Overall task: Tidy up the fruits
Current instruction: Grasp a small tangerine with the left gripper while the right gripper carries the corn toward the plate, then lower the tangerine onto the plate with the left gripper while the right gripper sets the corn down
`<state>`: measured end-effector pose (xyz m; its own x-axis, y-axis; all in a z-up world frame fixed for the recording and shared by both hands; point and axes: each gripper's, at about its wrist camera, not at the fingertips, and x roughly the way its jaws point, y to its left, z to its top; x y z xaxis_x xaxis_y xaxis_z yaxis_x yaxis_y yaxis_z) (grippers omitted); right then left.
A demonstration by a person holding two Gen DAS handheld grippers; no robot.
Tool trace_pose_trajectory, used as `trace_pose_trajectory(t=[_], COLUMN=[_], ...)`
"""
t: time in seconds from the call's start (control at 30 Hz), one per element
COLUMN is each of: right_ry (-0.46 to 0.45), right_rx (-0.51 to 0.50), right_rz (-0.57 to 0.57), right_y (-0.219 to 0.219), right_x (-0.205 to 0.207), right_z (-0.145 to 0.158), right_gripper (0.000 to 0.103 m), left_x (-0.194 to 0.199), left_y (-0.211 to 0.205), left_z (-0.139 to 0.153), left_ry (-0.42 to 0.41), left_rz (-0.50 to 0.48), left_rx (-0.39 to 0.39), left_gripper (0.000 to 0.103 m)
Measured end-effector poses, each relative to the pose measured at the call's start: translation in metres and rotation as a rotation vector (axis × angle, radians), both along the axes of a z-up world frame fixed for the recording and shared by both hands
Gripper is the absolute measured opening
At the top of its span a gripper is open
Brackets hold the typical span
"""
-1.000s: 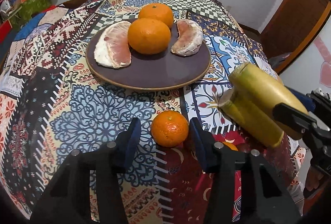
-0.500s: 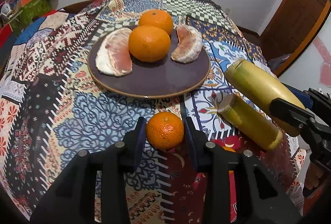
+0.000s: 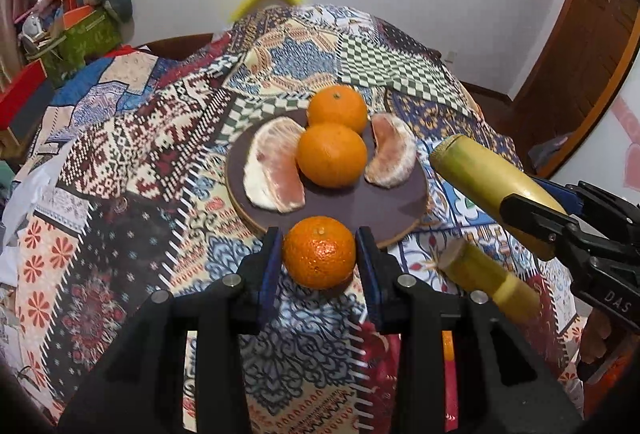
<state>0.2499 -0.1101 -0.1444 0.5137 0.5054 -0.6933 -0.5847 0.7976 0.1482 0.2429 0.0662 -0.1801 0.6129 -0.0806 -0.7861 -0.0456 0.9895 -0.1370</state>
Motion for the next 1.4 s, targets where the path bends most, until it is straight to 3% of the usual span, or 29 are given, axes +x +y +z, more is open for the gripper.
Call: trace_pose_trajectory(t=[0.8,1.4], right_ry=[-0.006,0.069], right_rx=[-0.046,-0.084], right_rz=[0.053,0.118], right_y=[0.037,0.055], right_x=[0.067,0.09], right_z=[-0.008,-0.037], right_gripper=[0.035,0.035], left_x=[0.057,0.081], left_y=[0.027,0.024], left_z=[-0.011,-0.037], left_ry=[-0.012,0.034], left_rz=[0.026,0.026], left_rx=[0.012,0.011], left_gripper=[0.037,0.037])
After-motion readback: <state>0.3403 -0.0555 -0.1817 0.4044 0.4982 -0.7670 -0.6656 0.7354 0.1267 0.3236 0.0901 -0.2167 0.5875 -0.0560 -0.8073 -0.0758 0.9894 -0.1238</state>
